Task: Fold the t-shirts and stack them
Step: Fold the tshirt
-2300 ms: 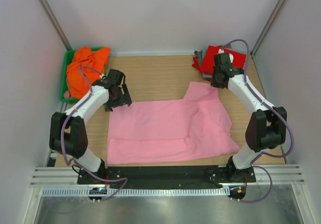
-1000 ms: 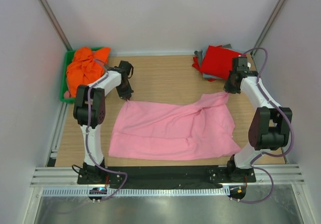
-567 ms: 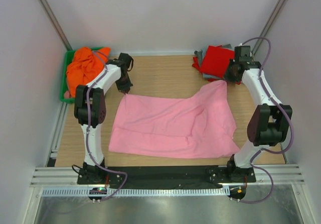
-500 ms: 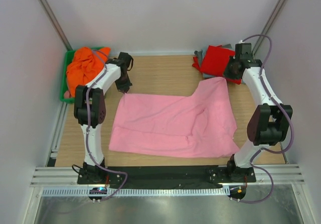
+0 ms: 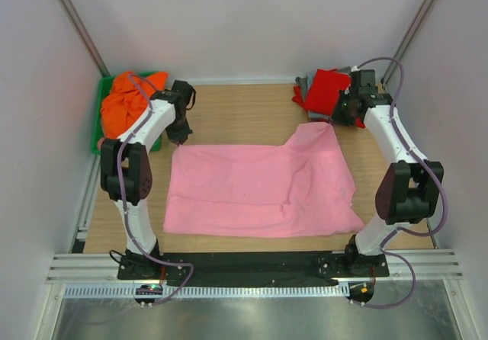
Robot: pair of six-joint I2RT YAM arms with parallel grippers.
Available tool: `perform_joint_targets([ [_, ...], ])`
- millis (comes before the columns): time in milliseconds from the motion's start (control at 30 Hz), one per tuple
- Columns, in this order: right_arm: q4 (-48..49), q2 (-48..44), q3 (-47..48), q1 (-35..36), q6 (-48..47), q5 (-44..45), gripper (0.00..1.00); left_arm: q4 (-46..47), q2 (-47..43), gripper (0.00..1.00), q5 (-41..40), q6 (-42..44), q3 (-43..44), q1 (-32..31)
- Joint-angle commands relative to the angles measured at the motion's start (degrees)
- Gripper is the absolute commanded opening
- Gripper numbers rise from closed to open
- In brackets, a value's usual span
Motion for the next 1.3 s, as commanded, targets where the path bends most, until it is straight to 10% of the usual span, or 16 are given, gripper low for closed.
perform_joint_targets([
  [0, -1.0, -6.7, -0.9, 0.7, -0.9, 1.6, 0.01, 0.2, -4.6, 0.0, -1.2, 1.4, -2.9, 0.4],
  [567, -4.3, -35.3, -29.9, 0.7, 10.7, 14.7, 0.01, 4.3, -15.1, 0.0, -2.7, 1.6, -19.7, 0.4],
  [1267, -10.0, -48.8, -34.1, 0.7, 16.8, 20.8, 0.01, 4.0, -23.9, 0.0, -4.1, 2.7, -28.8, 0.3],
])
